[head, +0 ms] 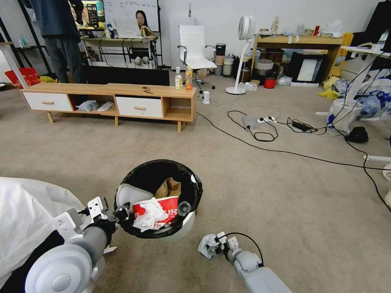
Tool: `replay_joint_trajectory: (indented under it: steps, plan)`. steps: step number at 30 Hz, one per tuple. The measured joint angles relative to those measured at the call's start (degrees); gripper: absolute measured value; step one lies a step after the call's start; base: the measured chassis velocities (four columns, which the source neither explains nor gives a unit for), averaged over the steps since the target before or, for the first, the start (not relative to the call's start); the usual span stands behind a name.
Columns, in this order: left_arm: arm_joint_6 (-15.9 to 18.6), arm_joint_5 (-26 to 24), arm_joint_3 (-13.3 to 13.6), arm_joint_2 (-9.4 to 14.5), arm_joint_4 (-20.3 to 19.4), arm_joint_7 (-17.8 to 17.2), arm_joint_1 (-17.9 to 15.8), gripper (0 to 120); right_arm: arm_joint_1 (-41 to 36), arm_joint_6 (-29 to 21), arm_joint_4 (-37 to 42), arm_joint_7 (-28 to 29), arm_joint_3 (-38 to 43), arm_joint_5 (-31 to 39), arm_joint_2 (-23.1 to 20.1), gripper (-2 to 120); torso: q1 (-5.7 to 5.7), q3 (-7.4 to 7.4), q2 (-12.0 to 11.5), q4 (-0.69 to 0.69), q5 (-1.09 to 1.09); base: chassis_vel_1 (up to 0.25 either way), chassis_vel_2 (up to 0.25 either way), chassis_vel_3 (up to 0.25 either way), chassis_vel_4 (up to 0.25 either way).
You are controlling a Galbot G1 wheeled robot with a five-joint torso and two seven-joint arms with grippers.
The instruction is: Pick up the trash bin and place the garbage on the floor into it.
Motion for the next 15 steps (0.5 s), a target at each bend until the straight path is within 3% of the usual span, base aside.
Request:
replay_joint_trajectory:
  steps: [10,15]
  plan:
    - [0.0,0.0,0.1,-0.1,-0.1,0.1,0.1,4,0.2,0.5,-0.2,-0.2,0.0,-0.5,0.1,99,0.0,0.0,0.0,0.0,0.0,0.0,0.0,0.0,0.0]
    - [0.0,0.2,0.1,-0.2,0.0,0.2,0.1,4,0.2,1.0,-0.1,-0.8,-0.2,-0.8,0.1,80,0.0,0.0,0.0,0.02,0.02,0.0,0.0,0.0,0.0]
